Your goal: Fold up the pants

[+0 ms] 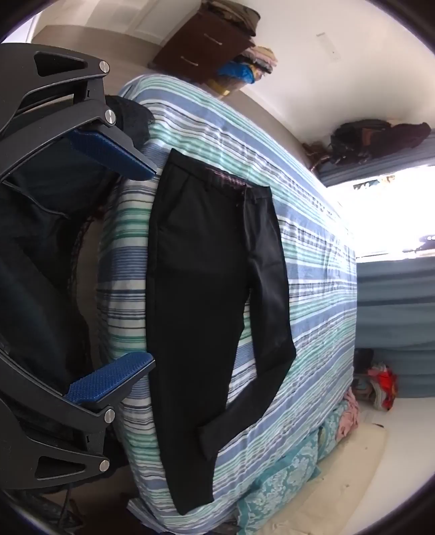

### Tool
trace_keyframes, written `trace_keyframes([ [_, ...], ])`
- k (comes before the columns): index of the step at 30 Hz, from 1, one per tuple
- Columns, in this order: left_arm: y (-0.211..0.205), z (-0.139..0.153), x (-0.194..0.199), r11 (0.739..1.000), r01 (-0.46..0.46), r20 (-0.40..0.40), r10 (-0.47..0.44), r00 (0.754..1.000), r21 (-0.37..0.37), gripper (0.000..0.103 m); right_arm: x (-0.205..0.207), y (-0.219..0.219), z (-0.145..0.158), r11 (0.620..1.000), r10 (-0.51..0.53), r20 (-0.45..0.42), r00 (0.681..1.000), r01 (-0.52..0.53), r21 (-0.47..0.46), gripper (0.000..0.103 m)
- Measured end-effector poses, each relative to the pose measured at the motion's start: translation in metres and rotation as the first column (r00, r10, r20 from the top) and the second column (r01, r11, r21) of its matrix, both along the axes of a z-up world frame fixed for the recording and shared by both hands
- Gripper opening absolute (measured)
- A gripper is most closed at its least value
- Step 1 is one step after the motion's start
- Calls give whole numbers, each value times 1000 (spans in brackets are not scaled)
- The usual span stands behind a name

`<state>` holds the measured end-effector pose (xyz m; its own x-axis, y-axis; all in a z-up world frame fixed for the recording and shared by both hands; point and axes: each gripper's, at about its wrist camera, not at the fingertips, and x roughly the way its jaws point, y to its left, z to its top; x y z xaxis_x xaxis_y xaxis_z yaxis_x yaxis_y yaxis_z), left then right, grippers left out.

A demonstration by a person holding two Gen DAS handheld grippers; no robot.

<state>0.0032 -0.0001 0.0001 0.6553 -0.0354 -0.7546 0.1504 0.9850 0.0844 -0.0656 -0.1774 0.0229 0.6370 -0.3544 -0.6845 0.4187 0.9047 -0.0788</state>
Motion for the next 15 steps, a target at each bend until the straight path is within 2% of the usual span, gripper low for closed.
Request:
trace_keyframes([
  [15, -5, -1, -5, 1000, 26, -2, -26, 1000, 16, 102, 2, 16, -1, 998, 66, 3, 998, -66, -3, 103],
])
